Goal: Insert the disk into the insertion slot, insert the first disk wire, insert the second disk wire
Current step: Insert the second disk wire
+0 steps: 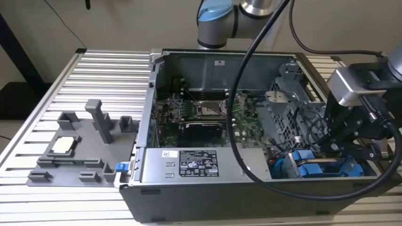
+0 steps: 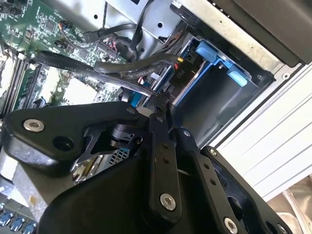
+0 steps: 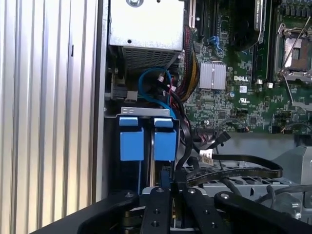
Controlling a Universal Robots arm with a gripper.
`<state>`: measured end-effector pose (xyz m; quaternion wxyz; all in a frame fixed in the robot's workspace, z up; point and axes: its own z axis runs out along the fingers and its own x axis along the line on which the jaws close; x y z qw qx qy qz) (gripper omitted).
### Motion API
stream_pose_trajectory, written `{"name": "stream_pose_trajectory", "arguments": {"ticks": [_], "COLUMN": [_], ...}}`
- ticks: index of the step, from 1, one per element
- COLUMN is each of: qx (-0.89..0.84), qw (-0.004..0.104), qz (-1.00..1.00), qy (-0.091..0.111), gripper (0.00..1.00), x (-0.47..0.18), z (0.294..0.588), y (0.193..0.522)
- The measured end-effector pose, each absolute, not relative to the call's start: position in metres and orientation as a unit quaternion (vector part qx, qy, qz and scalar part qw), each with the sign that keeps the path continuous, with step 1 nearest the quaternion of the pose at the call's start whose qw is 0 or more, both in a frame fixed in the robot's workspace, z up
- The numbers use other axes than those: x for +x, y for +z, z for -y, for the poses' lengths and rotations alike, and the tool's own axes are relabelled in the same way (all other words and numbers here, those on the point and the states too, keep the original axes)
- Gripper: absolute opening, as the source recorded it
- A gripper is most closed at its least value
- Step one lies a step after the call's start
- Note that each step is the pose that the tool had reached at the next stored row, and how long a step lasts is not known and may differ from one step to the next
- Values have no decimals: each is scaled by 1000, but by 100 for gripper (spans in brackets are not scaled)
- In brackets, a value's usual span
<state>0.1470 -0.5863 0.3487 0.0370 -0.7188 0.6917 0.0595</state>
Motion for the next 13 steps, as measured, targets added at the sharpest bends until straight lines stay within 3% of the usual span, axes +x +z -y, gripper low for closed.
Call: {"name": "stream_pose_trajectory", "arguments": {"ticks": [13], "qx": [-718], "qw": [40], "qz": [-692], "qy": [62], "gripper": [16], "x": [151], "z": [586], "y": [343]}}
